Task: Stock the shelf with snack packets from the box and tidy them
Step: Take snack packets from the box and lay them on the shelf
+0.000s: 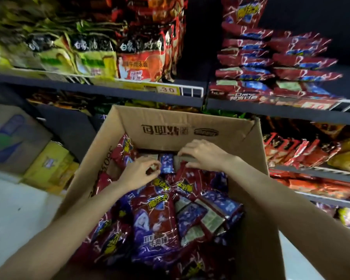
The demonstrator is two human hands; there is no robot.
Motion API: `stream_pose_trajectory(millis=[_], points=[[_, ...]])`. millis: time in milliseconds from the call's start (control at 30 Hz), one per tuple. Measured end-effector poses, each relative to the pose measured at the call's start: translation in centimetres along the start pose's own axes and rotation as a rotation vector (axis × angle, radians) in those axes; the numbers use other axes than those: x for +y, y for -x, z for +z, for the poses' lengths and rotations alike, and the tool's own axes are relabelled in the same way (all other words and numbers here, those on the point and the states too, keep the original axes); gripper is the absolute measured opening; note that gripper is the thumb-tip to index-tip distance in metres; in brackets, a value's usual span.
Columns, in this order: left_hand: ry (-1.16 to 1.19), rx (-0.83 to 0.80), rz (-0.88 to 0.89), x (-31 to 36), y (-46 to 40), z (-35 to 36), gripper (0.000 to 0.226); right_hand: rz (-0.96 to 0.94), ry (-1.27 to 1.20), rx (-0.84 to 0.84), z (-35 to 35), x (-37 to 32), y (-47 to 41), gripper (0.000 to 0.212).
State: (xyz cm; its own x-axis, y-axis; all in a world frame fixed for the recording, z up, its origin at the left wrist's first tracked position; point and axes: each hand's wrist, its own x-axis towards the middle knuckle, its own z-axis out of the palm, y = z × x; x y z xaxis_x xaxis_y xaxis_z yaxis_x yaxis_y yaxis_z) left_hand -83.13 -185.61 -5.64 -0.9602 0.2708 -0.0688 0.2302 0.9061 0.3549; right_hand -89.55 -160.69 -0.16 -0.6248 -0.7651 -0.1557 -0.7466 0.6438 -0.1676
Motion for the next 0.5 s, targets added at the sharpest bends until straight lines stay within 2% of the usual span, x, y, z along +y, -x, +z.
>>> stream_pose_trajectory(millis=[167,333,500], points=[[0.046,-0.08,-0.11,-3.5,0.1,2.1,0.056,0.187,-0.128,-0.04,8.1,-1.0,-2.8,0.055],[0.143,-0.259,-0.218,-6.0,0.7,3.8,0.085,0.009,-0.061,-0.261,11.8,-0.2,-4.0,0.077],[0.342,-0.199,-0.189,-5.9,1.3,4.7,0.085,-0.082,0.058,-0.316,12.3,0.9,-5.1,0.078]])
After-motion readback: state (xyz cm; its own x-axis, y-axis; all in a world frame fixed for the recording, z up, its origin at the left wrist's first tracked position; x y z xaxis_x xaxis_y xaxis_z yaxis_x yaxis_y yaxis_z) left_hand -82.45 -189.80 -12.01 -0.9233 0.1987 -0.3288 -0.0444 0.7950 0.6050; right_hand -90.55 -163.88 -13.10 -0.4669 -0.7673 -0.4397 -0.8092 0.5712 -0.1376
